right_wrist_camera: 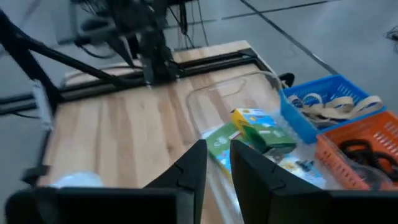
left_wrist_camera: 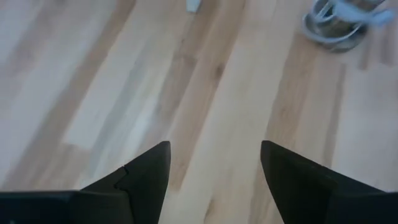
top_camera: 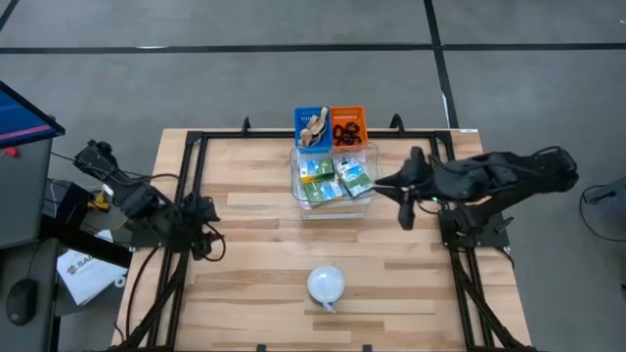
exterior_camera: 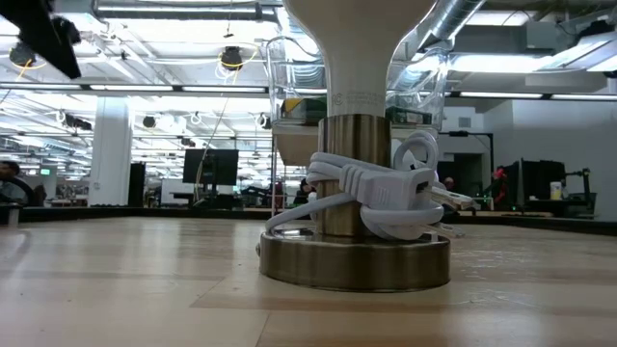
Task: Pick & Place Office Desk Supplies
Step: Put the transparent bin with crayon boxes on the shelf
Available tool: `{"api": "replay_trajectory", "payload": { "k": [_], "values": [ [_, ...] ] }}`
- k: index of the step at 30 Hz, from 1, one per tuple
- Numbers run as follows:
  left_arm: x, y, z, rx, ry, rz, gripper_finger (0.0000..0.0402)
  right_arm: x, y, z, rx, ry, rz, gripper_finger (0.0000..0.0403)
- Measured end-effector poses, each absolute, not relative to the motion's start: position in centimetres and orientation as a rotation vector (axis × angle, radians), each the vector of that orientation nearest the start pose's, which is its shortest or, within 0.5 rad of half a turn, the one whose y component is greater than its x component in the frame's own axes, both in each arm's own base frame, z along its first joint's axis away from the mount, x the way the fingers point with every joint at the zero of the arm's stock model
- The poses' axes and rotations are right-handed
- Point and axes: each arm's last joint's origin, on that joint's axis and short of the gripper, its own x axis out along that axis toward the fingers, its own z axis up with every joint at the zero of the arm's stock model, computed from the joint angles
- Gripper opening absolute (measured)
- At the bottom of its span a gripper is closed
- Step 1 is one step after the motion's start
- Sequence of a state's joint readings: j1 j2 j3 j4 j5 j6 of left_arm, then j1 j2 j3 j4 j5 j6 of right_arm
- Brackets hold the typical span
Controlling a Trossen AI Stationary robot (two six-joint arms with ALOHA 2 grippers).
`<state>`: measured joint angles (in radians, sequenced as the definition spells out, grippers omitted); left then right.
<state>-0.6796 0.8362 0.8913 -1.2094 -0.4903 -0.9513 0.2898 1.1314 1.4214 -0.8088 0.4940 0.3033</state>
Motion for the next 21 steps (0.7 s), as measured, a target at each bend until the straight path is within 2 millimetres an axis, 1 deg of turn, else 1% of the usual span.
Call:
{"api": "replay_trajectory", "payload": {
  "k": [2, 5, 9, 12, 15, 18, 21],
  "values": [
    [10.1, -6.3, 27.5, -0.274, 0.864, 0.242, 0.0241, 19.4, 5.1, 42.5, 0.126, 0.421, -0.271, 0.0069],
    [10.3, -6.2, 25.2, -0.309, 0.78, 0.155, 0.0234, 18.7, 5.9, 42.5, 0.148, 0.388, -0.304, 0.0069],
    [10.7, -5.7, 22.3, -0.34, 0.64, 0.1, 0.0201, 18.9, 6.8, 42.5, 0.183, 0.342, -0.358, 0.0069],
    [11.0, -5.2, 20.8, -0.329, 0.553, 0.094, 0.0168, 19.1, 7.2, 42.5, 0.236, 0.316, -0.378, 0.0069],
    [10.8, -4.7, 19.6, -0.27, 0.508, 0.078, 0.0131, 19.5, 7.4, 42.4, 0.288, 0.301, -0.4, 0.0069],
    [10.2, -4.4, 18.2, -0.206, 0.507, 0.04, 0.0082, 20.0, 7.6, 42.4, 0.331, 0.277, -0.405, 0.0069],
    [9.6, -4.1, 16.6, -0.214, 0.495, 0.015, 0.0023, 20.4, 7.8, 42.4, 0.347, 0.256, -0.402, 0.0069]
  ]
}}
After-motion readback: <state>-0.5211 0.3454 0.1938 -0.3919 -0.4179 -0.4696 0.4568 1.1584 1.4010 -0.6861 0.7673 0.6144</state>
